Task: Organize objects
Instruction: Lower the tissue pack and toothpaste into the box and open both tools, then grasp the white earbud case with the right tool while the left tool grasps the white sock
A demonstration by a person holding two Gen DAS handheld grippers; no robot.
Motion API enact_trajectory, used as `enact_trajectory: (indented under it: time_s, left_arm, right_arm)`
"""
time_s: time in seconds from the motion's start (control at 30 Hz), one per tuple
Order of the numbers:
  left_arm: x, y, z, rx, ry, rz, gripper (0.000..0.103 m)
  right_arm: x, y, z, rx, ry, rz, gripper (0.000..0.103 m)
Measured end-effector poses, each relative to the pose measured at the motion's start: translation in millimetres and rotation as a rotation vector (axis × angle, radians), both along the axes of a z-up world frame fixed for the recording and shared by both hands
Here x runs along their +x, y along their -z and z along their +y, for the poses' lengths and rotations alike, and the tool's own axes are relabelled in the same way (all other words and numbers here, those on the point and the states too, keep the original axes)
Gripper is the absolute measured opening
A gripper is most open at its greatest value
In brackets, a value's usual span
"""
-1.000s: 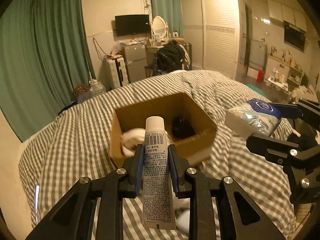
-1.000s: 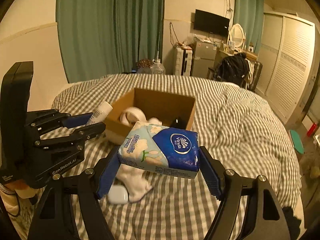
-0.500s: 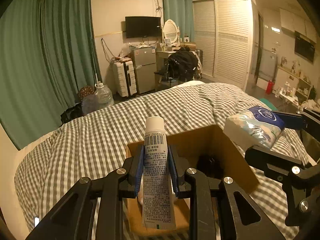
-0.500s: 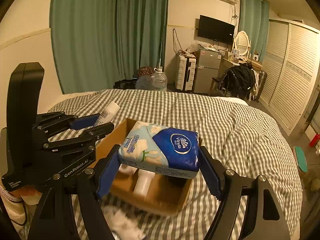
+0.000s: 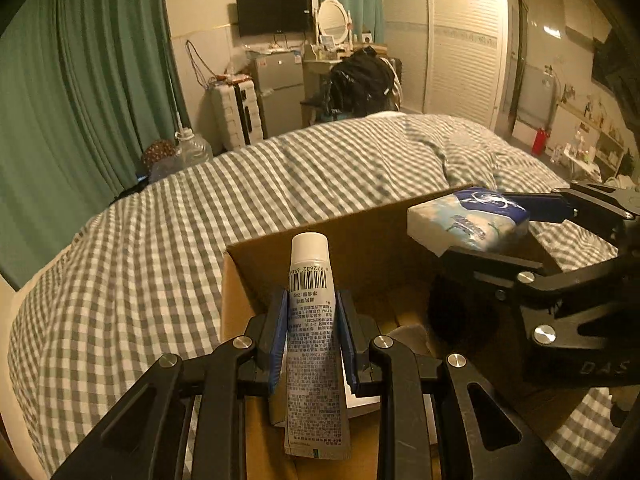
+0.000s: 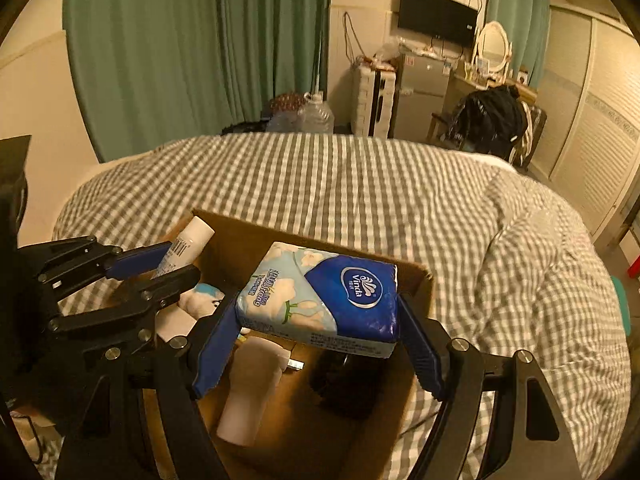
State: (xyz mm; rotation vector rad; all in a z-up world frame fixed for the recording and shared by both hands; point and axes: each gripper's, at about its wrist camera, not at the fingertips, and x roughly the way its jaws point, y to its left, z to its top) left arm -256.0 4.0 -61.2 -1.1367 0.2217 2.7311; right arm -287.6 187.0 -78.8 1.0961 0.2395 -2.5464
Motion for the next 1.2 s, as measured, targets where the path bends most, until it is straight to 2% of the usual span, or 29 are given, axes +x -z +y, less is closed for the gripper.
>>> enact_trajectory:
  time_s: [0.17,0.37,0.43,0.47,0.5,0.67,0.77,0.93,1.0,1.2]
  left_arm:
    - [-2,3,-3,0.008,-0.014,-0.021,0.024]
    - [4,3,0,-0.021,-0.027,-0.035,0.029]
    - [11,-1,3,-0.032,-0.025,-0.028,0.043]
    - [15,-4,4,-0.034,-0.027,-0.024,0.062]
    - [18,-8,5,-0.035,-0.030,-0.015,0.073]
    - [49,-41,9,-0.032,-0.031,0.039,0.076]
    - [68,-64,7,-0.019,-0.037,0.066,0.082]
    - [111,-105,3,-0.011,-0.059,0.127,0.083]
    - [125,-117,0,-0.007,-0.065,0.146,0.090]
    - [178,-144,-1,0.006,-0.072,0.217,0.096]
  right_arm:
    - [-7,11,8,-0.029,-0.012,-0.028,0.075]
    - [3,1,12,-0.067,-0.027,-0.003,0.077]
    - [9,-6,16,-0.094,-0.030,0.009,0.087]
    - [12,-12,18,-0.103,-0.023,0.017,0.088]
    - [15,-16,22,-0.110,-0.015,0.024,0.088]
    - [37,-54,42,-0.134,0.030,0.069,0.089]
    - [63,-80,48,-0.125,0.052,0.115,0.089]
    - [121,-125,55,-0.115,0.056,0.205,0.089]
    - [142,-137,53,-0.108,0.052,0.232,0.089]
    - [208,-160,50,-0.109,0.031,0.272,0.089]
